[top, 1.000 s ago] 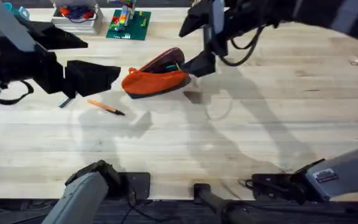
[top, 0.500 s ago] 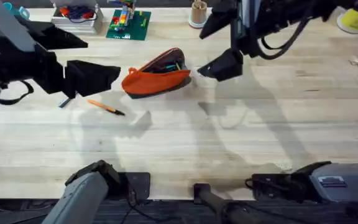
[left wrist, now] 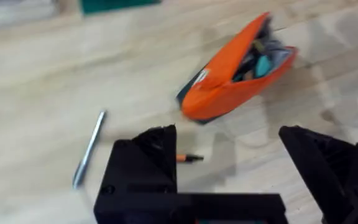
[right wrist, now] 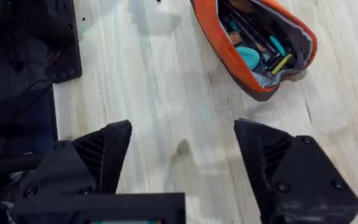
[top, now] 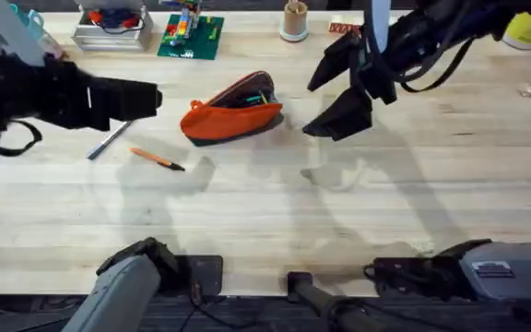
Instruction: Unzip the bag, pick up the pens from the table one at a time and place them inside, then zip the bag closed.
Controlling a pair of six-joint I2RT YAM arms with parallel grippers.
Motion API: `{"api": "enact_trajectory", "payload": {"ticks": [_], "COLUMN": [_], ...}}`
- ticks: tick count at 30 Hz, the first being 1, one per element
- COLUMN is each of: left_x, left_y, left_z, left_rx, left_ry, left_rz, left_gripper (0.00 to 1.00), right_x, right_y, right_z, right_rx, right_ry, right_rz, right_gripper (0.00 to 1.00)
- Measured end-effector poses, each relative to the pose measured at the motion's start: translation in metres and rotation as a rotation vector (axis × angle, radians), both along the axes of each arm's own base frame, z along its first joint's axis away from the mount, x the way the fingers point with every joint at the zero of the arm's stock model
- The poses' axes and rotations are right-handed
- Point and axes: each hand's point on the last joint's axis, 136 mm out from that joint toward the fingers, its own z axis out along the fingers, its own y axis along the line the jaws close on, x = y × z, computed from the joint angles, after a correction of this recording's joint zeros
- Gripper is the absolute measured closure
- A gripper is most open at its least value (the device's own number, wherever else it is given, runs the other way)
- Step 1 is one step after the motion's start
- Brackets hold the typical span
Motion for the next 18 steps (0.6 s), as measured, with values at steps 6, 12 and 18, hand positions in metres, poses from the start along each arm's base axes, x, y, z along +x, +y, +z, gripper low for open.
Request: {"api": "enact_trajectory", "payload": {"ticks": [6, 12, 18], "left_x": [-0.006, 0.0, 0.008], "left_y": [0.032, 0.054, 0.066], "left_z": [-0.014, -0.011, -0.004], "left_rx": [0.08, 0.155, 0.226], "left_ry": [0.107, 0.088, 0.043], "left_rz": [0.202, 0.287, 0.299], "left_gripper": [0.006, 0.006, 0.007], "right_x": [0.0, 0.0, 0.001], "right_y": [0.0, 0.0, 0.0], "right_z": [0.0, 0.0, 0.001], "right_rx": [0.0, 0.0, 0.003], "right_ry": [0.003, 0.003, -0.005], "right_rz": [-0.003, -0.003, -0.003], "right_gripper": [0.006, 0.006, 0.005]}}
